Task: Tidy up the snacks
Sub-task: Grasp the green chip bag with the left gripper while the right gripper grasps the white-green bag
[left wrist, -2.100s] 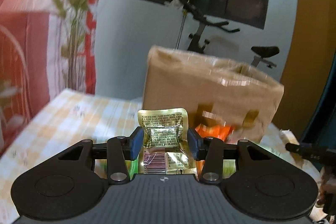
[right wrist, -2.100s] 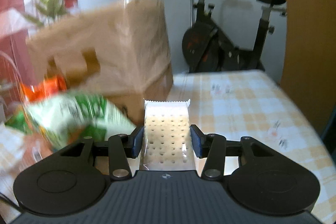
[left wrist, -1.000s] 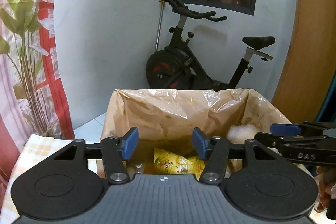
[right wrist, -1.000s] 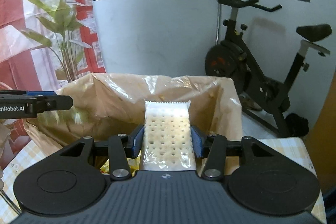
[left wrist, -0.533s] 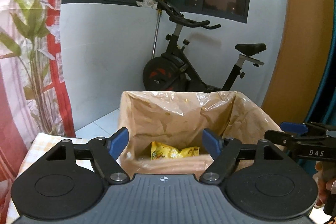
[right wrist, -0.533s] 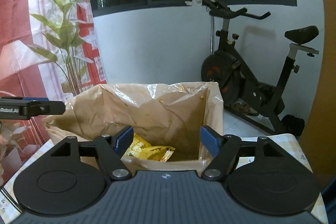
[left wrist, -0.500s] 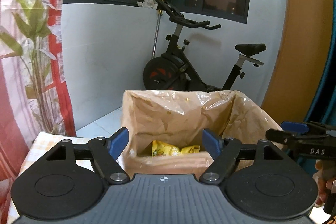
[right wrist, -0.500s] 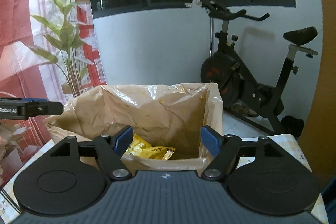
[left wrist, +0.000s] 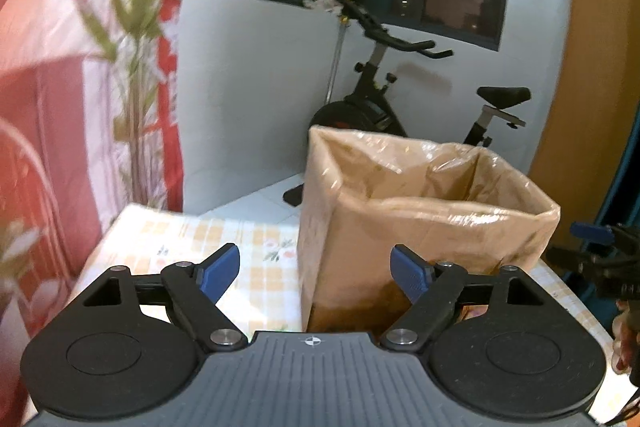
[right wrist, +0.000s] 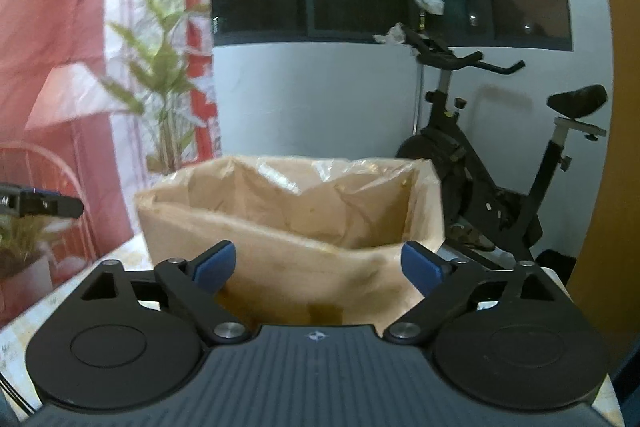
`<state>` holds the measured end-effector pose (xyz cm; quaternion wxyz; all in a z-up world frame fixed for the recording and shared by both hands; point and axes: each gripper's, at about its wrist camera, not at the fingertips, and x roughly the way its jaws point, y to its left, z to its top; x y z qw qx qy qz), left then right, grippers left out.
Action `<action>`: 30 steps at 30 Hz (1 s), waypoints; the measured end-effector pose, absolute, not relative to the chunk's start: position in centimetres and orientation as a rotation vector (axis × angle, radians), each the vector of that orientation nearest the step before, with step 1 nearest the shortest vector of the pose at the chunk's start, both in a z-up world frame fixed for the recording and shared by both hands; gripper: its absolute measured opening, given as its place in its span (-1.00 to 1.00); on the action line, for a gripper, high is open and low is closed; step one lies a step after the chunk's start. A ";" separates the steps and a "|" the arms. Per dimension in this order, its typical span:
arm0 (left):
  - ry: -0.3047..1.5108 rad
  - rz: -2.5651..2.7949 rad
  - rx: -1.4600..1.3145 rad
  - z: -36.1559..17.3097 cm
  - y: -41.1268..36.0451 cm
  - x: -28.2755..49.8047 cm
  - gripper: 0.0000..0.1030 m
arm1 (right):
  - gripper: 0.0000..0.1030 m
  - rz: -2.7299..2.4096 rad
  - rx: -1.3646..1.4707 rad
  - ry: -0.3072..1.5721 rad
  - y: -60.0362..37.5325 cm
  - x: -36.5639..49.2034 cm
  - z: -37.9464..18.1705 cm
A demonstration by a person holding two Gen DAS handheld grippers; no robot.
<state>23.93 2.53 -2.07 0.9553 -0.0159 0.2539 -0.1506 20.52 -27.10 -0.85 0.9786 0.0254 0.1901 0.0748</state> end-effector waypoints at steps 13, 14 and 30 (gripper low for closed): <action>0.622 -0.255 -0.125 -7.7 3.7 22.3 0.63 | 1.00 0.262 -0.232 0.564 -21.2 19.0 -7.7; 0.627 -0.253 -0.129 -7.9 3.8 22.2 0.63 | 1.00 0.268 -0.253 0.574 -20.9 18.9 -8.2; 0.690 -0.227 -0.172 -10.2 4.2 22.4 0.63 | 1.00 0.255 -0.463 0.671 -19.0 23.1 -13.8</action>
